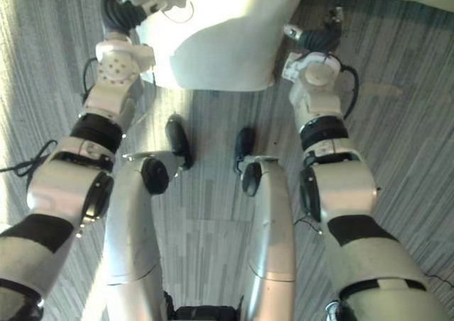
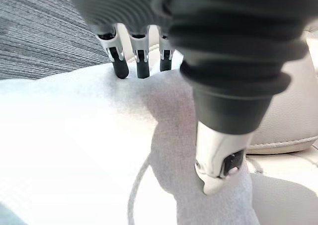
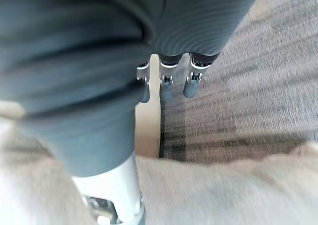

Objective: Pick up cushions and gather them together orderly.

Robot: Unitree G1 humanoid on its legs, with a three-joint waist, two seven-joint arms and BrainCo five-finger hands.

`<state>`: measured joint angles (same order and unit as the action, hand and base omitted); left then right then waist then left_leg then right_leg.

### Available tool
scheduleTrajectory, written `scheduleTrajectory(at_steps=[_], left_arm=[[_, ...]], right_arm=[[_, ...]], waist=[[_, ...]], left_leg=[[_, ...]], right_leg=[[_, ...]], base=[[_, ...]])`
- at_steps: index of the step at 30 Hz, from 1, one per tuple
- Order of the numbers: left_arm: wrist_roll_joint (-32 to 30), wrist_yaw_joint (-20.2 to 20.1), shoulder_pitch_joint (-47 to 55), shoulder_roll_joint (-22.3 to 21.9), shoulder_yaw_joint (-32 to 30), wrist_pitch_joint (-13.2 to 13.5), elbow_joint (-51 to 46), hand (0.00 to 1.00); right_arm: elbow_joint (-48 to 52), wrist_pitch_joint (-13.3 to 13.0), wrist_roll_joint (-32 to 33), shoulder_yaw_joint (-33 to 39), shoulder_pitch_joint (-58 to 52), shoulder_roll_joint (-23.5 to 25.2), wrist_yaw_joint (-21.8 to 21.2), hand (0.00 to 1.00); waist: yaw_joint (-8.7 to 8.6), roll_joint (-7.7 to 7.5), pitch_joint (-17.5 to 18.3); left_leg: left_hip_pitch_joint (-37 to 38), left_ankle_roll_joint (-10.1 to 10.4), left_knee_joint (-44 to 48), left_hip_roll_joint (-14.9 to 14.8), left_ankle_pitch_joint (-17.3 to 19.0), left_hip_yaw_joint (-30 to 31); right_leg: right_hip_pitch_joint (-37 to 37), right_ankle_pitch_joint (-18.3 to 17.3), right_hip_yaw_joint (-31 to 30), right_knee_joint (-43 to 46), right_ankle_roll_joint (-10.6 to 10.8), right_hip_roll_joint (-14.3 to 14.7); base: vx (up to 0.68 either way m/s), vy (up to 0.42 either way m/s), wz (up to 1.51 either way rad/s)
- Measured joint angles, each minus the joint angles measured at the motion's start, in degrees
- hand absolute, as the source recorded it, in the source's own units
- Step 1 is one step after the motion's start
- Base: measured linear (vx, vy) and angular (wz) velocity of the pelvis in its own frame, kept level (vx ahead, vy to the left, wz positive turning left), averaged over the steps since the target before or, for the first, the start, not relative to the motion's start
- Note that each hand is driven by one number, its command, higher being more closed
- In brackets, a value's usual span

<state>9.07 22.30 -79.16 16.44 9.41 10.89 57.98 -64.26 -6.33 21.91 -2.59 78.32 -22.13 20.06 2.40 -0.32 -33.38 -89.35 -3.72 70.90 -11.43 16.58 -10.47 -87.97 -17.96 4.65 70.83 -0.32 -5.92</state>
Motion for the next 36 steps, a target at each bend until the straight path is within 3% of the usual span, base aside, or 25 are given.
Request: scheduleTrajectory(at_steps=[1, 2, 6, 13, 20, 25, 31, 36], left_arm=[[-0.03, 0.00, -0.47, -0.07, 0.79, 0.00, -0.11, 0.00], [-0.02, 0.01, -0.86, -0.36, 0.81, -0.05, -0.33, 1.00], [0.28, 1.06, -1.14, -2.05, 1.26, -0.27, -4.11, 1.00], [9.31, 5.69, -0.93, -2.60, 1.19, -0.09, -11.36, 1.00], [12.06, 6.77, 1.70, -3.83, -1.19, 2.99, -21.55, 1.00], [12.83, 7.50, 6.66, -4.15, -4.19, 5.00, -25.57, 1.00], [13.26, 7.56, 13.06, -3.61, -5.23, 4.79, -29.46, 1.00], [13.58, 7.57, 19.84, -4.17, -5.03, 4.56, -35.77, 1.00]], right_arm=[[0.00, -0.03, 0.83, -0.42, 0.28, 0.43, -0.78, 1.00], [0.01, -0.04, 1.09, -0.43, 0.57, 0.92, -1.17, 1.00], [0.03, -0.11, 3.40, -0.95, 2.38, 2.04, -0.86, 1.00], [3.01, -0.04, 8.73, -2.31, 1.99, -0.49, 1.05, 1.00], [12.23, -0.03, 12.01, -1.79, -0.84, 1.86, 3.69, 1.00], [23.11, -0.07, 11.85, -1.84, -4.69, 5.56, 5.85, 1.00], [37.42, -2.05, 9.32, -1.88, -7.54, 6.68, 7.46, 1.00], [49.06, -3.19, 4.84, -1.88, -13.45, 9.02, 8.49, 1.00]], waist=[[0.48, 0.33, -0.04], [0.68, 0.50, -0.11], [1.55, 0.70, -0.12], [2.62, 1.16, -0.08], [2.92, 1.51, -0.04], [2.43, 1.54, -0.03], [1.54, 1.53, -0.03], [0.35, 1.46, 0.01]], left_leg=[[-0.48, -0.07, 0.07, 0.03, -0.08, -0.02], [-0.78, -0.08, 0.10, 0.05, -0.16, -0.03], [-1.84, 0.07, 0.03, 0.93, -0.81, -0.07], [-2.74, 0.15, 0.14, 1.46, -1.68, 0.11], [-1.55, 0.28, 1.36, 1.46, -2.10, 0.87], [4.03, 0.78, -1.95, 1.35, -2.80, 0.36], [9.54, 1.44, -6.18, 1.39, -3.57, -0.23], [19.69, 1.06, -11.07, 1.52, -4.31, -1.02]], right_leg=[[-0.48, 0.31, -0.08, 0.02, -0.33, 0.04], [-0.79, 0.40, -0.11, 0.05, -0.30, 0.03], [-2.21, 0.53, -0.45, 0.52, -0.31, -0.56], [-3.19, 0.68, -0.38, 1.48, -0.55, -1.15], [-2.04, 0.71, -0.05, 3.02, -0.71, -1.16], [3.25, 1.79, 0.25, -0.16, -0.79, -1.06], [8.72, 3.26, 1.08, -4.61, -0.81, -1.32], [18.40, 3.70, 1.40, -9.60, -1.51, -0.98]], base=[[-0.03, 0.039, -0.05], [-0.03, 0.036, -0.02], [-0.02, 0.019, 0.08], [-0.02, 0.013, 0.06], [-0.02, 0.004, 0.02], [-0.07, 0.001, -0.04], [-0.06, 0.019, -0.05], [0.00, -0.003, -0.01]])
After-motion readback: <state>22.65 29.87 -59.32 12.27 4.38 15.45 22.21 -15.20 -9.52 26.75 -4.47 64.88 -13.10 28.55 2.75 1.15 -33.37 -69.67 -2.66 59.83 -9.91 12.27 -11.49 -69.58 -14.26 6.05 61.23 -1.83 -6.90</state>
